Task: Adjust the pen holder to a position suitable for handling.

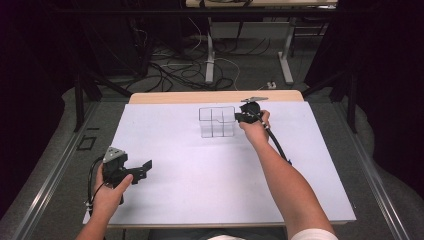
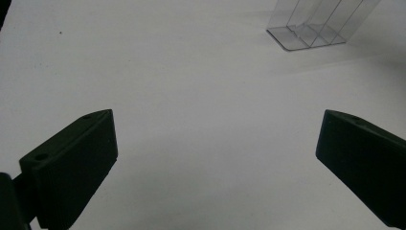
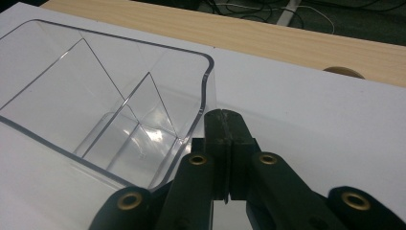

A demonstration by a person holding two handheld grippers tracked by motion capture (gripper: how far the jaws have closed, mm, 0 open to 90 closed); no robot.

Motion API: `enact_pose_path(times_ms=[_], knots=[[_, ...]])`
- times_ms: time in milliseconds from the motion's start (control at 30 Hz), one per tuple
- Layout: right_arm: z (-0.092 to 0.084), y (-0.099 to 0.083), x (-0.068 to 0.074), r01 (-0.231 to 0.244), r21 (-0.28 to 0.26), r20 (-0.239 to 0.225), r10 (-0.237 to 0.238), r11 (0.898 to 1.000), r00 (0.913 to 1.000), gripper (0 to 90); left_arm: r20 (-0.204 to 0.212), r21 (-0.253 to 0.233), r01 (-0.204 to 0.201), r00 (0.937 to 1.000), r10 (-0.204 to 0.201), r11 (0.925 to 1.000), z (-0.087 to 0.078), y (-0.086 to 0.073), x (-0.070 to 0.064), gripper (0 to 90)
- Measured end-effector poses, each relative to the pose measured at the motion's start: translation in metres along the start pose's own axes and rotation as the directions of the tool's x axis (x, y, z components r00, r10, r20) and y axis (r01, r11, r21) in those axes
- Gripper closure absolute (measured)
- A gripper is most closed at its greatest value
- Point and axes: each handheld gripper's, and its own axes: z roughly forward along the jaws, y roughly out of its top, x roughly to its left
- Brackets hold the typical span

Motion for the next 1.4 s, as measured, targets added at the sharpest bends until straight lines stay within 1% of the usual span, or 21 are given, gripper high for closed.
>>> enact_pose_path(times_ms=[200,333,400,533,600,633,667,700,767,833,867,900,967,1067,1133,1167,1267,1300,1333,1367,1400], knots=[[-0.001,0.000,-0.001,-0.002,0.006,-0.006,0.002,1.000,1.0000,89.0,-0.001,0.003,0.001,1.0000,-0.001,1.0000,0.000,0.000,0.000,0.6],[-0.007,0.002,-0.007,0.002,0.002,0.008,-0.002,1.000,1.0000,85.7,0.000,0.005,-0.007,1.0000,0.007,1.0000,0.000,0.000,-0.001,0.6],[-0.016,0.004,-0.012,0.006,-0.008,0.015,-0.006,1.000,0.9999,81.4,0.000,0.004,-0.006,1.0000,0.006,1.0000,0.000,0.000,-0.001,0.6],[-0.027,0.008,-0.015,0.007,-0.024,0.013,-0.007,1.000,0.9999,77.9,0.000,0.002,-0.006,1.0000,0.006,1.0000,0.000,0.000,-0.001,0.6],[-0.038,0.012,-0.017,0.031,-0.041,0.012,-0.031,0.999,0.9995,73.2,-0.002,0.003,-0.006,1.0000,0.006,1.0000,-0.001,0.001,-0.002,0.6],[-0.038,0.012,-0.017,0.031,-0.041,0.012,-0.031,0.999,0.9995,73.2,-0.002,0.002,-0.006,1.0000,0.006,1.0000,-0.001,0.001,-0.002,0.6],[-0.042,0.014,-0.017,0.036,-0.046,0.008,-0.036,0.998,0.9993,71.1,-0.002,0.000,-0.005,1.0000,0.005,1.0000,-0.001,0.001,-0.002,0.6],[-0.050,0.016,-0.017,0.045,-0.049,-0.004,-0.045,0.998,0.9990,66.0,-0.002,0.000,-0.005,1.0000,0.005,1.0000,-0.001,0.001,-0.002,0.6],[-0.053,0.016,-0.017,0.051,-0.052,-0.010,-0.052,0.997,0.9986,64.0,-0.002,0.000,-0.006,1.0000,0.006,1.0000,-0.001,0.001,-0.002,0.6],[-0.064,0.016,-0.017,0.050,-0.053,-0.016,-0.051,0.997,0.9986,58.7,-0.001,0.000,-0.007,1.0000,0.007,1.0000,-0.001,0.001,-0.002,0.6],[-0.064,0.016,-0.017,0.050,-0.053,-0.016,-0.051,0.997,0.9986,58.7,-0.001,0.001,-0.007,1.0000,0.007,1.0000,-0.001,0.001,-0.002,0.6],[-0.070,0.015,-0.017,0.053,-0.065,-0.025,-0.055,0.996,0.9982,56.4,0.002,-0.004,-0.002,1.0000,0.002,1.0000,0.000,0.000,-0.003,0.6],[-0.075,0.014,-0.016,0.058,-0.064,-0.042,-0.061,0.996,0.9973,56.0,0.002,-0.003,-0.003,1.0000,0.003,1.0000,0.000,0.001,-0.003,0.6],[-0.081,0.012,-0.016,0.068,-0.064,-0.030,-0.070,0.996,0.9971,54.9,0.002,-0.003,-0.002,1.0000,0.002,1.0000,-0.001,0.001,-0.004,0.6],[-0.087,0.011,-0.016,0.052,-0.071,-0.046,-0.056,0.996,0.9974,53.5,0.001,-0.002,-0.002,1.0000,0.002,1.0000,0.000,0.000,-0.004,0.6],[-0.092,0.009,-0.015,0.046,-0.072,-0.050,-0.050,0.996,0.9975,49.3,0.001,-0.002,-0.002,1.0000,0.002,1.0000,0.000,0.000,-0.004,0.7],[-0.098,0.007,-0.014,0.034,-0.076,-0.047,-0.038,0.997,0.9982,45.2,0.000,-0.002,-0.002,1.0000,0.002,1.0000,0.000,0.000,-0.004,0.6],[-0.104,0.007,-0.015,0.032,-0.062,-0.041,-0.035,0.998,0.9986,40.6,0.002,-0.002,-0.004,1.0000,0.004,1.0000,0.000,0.000,-0.004,0.6],[-0.107,0.007,-0.014,0.011,-0.045,-0.033,-0.013,0.999,0.9994,40.0,0.003,-0.003,-0.005,1.0000,0.005,1.0000,0.000,0.000,-0.004,0.6],[-0.107,0.007,-0.014,0.011,-0.045,-0.033,-0.013,0.999,0.9994,40.0,0.003,-0.001,-0.005,1.0000,0.005,1.0000,0.000,0.000,-0.004,0.6],[-0.109,0.006,-0.014,0.003,-0.029,-0.025,-0.004,1.000,0.9997,38.8,0.002,-0.001,-0.005,1.0000,0.005,1.0000,0.000,0.000,-0.004,0.6]])
